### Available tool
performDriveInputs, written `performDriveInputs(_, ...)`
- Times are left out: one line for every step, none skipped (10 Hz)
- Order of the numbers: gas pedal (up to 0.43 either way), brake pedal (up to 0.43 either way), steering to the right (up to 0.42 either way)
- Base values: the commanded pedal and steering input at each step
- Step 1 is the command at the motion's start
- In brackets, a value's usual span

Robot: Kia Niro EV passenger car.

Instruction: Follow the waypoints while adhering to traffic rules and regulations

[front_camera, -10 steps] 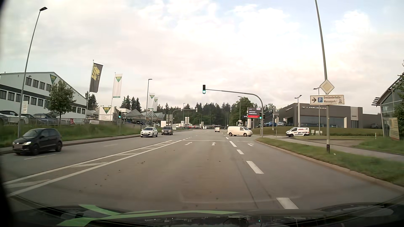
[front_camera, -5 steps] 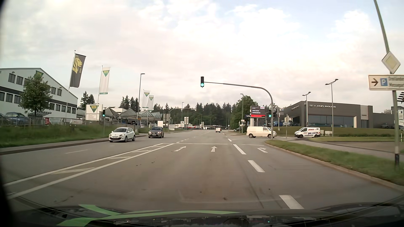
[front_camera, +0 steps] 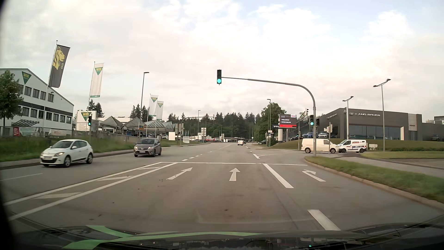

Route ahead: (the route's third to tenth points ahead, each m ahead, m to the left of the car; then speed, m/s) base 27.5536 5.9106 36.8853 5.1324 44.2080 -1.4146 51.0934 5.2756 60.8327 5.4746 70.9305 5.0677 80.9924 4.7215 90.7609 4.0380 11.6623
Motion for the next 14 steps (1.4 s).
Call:
performDriveInputs(0.138, 0.0, -0.002)
performDriveInputs(0.138, 0.0, -0.001)
performDriveInputs(0.138, 0.0, -0.001)
performDriveInputs(0.138, 0.0, -0.001)
performDriveInputs(0.138, 0.0, -0.001)
performDriveInputs(0.138, 0.0, -0.001)
performDriveInputs(0.138, 0.0, -0.001)
performDriveInputs(0.13, 0.0, -0.001)
performDriveInputs(0.13, 0.0, 0.0)
performDriveInputs(0.13, 0.0, -0.001)
performDriveInputs(0.13, 0.0, -0.001)
performDriveInputs(0.13, 0.0, 0.0)
performDriveInputs(0.13, 0.0, 0.0)
performDriveInputs(0.118, 0.0, 0.001)
